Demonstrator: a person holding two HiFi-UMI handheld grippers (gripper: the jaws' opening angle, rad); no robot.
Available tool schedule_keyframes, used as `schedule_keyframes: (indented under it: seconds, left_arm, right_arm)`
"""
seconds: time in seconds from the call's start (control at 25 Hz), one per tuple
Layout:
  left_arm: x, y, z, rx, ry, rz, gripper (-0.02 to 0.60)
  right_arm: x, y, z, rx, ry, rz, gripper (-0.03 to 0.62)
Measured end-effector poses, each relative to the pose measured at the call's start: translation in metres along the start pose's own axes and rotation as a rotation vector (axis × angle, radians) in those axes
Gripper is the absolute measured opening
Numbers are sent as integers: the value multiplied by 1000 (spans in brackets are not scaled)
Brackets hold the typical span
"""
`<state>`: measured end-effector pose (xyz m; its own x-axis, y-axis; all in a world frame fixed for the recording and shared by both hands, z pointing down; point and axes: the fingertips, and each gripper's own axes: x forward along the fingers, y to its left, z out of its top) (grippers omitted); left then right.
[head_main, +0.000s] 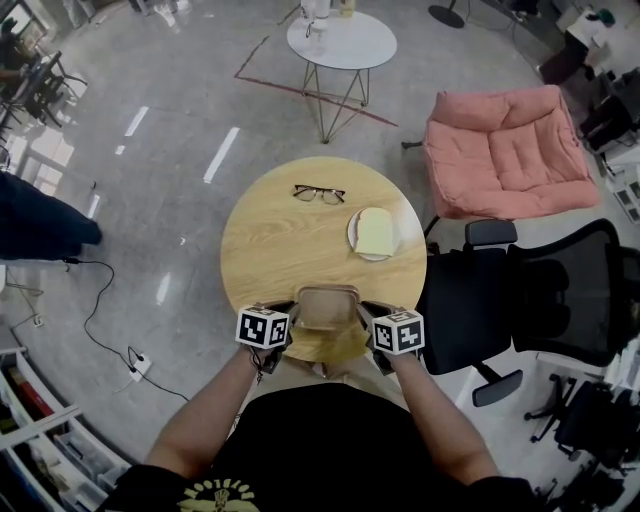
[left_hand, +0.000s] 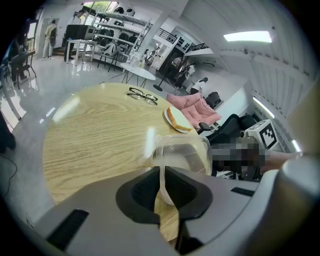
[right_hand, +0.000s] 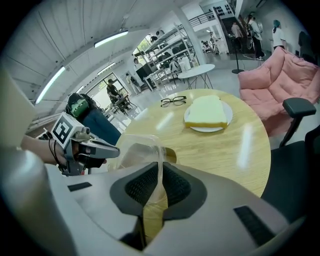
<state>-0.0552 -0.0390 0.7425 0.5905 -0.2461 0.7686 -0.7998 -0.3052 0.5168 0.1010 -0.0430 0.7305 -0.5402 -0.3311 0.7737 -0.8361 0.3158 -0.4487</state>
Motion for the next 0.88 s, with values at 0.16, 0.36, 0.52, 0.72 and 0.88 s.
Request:
schedule_keyframes:
  seconds: [0.16, 0.36, 0.52, 0.72, 0.88]
  left_arm:
    - [-11, -10, 10, 35, -39, 5, 34]
    - [-30, -29, 27, 116, -117, 4, 32]
    - [-49, -41, 38, 168, -170, 22, 29]
    - [-76, -56, 60, 213, -240, 40, 28]
    - [-97, -70, 77, 268, -306, 53, 28]
  right_arm:
    - [-11, 3, 10, -4, -25, -1, 32]
    - [-33, 10, 29, -30, -88, 13, 29]
    - [-52, 22, 39, -65, -127, 28, 29]
    - [-81, 40, 60, -119, -191, 41, 29]
    - [-105, 53, 82, -165, -255, 36, 28]
